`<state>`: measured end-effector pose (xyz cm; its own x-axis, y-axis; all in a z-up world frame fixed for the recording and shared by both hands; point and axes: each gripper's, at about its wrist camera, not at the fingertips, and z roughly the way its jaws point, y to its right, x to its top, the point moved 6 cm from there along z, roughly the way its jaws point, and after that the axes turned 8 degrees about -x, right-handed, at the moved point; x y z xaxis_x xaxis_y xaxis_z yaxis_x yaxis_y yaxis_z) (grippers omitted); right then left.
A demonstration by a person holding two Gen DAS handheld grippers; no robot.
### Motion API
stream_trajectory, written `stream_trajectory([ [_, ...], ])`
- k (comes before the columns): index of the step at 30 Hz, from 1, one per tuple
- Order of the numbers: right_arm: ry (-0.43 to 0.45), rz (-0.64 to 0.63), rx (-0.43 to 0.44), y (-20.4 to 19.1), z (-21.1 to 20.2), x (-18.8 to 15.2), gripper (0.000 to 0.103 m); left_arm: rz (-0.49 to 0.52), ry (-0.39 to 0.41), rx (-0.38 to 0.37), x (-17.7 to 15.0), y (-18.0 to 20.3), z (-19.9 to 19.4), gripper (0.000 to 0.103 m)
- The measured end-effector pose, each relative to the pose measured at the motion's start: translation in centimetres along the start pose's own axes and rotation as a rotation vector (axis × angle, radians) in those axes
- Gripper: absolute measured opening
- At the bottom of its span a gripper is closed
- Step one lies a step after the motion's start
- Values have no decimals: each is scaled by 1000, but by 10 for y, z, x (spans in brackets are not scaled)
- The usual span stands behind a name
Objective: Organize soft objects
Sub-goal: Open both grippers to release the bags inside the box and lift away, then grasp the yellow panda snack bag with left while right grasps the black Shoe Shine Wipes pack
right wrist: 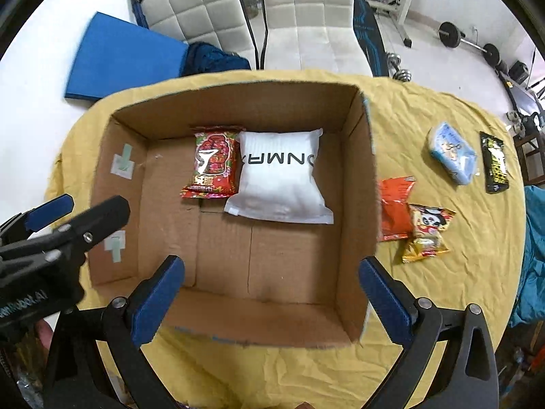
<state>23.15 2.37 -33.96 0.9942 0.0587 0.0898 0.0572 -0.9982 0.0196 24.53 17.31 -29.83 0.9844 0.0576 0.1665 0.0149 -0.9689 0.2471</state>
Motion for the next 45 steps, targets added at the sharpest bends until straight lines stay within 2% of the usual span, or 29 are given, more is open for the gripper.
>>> stream_trajectory([
  [9,70,-3,45,22,-41,-19,103,39,65,41,-22,32,-37,101],
  [12,73,9,66,44,-48,-24,103,47,80,45,-24,49,-45,101],
  [18,74,69,59,126,-56,-32,103,90,102,50,-23,108,-50,101],
  [22,61,149,-3,214,-52,-39,103,145,90,26,-19,162,-36,101],
  [28,4,256,-79,328,-22,-50,103,227,-21,12,-19,239,22,101],
  [32,-32,315,-79,380,5,-56,103,200,-133,19,-19,266,84,101],
  [35,-57,344,-53,402,27,-58,103,168,-207,48,-22,272,124,99],
  [36,-65,346,-49,404,33,-59,103,148,-235,45,-24,274,140,94],
  [38,-90,342,-35,412,50,-59,103,106,-284,36,-26,277,168,92],
  [43,-118,296,-22,420,74,-53,103,41,-356,51,-28,276,217,89],
  [45,-118,289,-29,423,78,-46,103,29,-379,59,-28,274,232,70],
])
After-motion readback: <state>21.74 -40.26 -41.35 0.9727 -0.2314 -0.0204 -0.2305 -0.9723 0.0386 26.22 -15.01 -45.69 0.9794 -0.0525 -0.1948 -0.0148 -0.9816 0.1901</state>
